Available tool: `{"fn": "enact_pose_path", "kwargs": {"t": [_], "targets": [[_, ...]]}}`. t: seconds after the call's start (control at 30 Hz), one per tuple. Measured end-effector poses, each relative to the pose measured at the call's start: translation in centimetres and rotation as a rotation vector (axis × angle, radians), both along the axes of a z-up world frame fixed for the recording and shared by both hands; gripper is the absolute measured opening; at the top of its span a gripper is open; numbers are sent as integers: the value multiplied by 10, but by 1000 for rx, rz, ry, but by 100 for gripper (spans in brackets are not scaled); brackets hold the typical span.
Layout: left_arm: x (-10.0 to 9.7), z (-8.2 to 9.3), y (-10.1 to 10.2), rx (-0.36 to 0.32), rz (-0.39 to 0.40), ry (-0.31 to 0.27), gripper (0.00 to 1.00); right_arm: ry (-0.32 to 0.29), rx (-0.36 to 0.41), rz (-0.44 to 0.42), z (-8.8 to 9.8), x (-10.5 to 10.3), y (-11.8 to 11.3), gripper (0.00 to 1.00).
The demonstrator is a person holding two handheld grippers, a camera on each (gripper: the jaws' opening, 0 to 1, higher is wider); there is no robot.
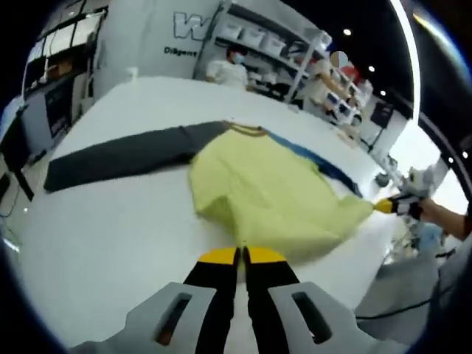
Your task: Fold the garment on the visible template until the final outline fits inside the template.
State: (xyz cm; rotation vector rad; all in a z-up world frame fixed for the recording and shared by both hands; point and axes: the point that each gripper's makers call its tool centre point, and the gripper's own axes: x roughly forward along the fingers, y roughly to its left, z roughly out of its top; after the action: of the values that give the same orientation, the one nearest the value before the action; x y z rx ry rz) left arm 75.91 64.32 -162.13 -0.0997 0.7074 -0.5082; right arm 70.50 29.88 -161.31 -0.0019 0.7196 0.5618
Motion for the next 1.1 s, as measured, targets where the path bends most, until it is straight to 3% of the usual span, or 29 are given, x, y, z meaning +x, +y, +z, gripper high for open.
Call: {"fn": "enact_pose_path", "kwargs": {"t": [0.07, 0.13, 0.3, 0.5, 0.6, 0.87, 0.9, 1.1], "targets": [[-7, -12, -1, 11, -21, 30, 0, 6, -1, -1, -2, -1, 0, 0], [-21, -27, -4, 96, -65, 60, 0, 16, -8, 2, -4, -5, -1, 0], [-21, -49, -2, 116, -82, 82, 0, 25, -8, 1, -5, -5, -2, 0], [-25, -50, -14, 85, -112, 95, 0, 27, -9, 2, -5, -5, -3, 0], [-24, -52, -9, 100, -92, 98, 0, 24, -9, 2, -4, -6, -2, 0], [-47, -14, 7, 37, -27, 41, 0, 19, -2, 23, 7, -25, 0, 0], [-57, -3, 7, 31, -15, 28, 0, 22, 4, 33, 8, -28, 2, 0], [-77, 3, 19, -49, 57, 67, 0, 58, 2, 52, -1, -47, 2, 0]]}}
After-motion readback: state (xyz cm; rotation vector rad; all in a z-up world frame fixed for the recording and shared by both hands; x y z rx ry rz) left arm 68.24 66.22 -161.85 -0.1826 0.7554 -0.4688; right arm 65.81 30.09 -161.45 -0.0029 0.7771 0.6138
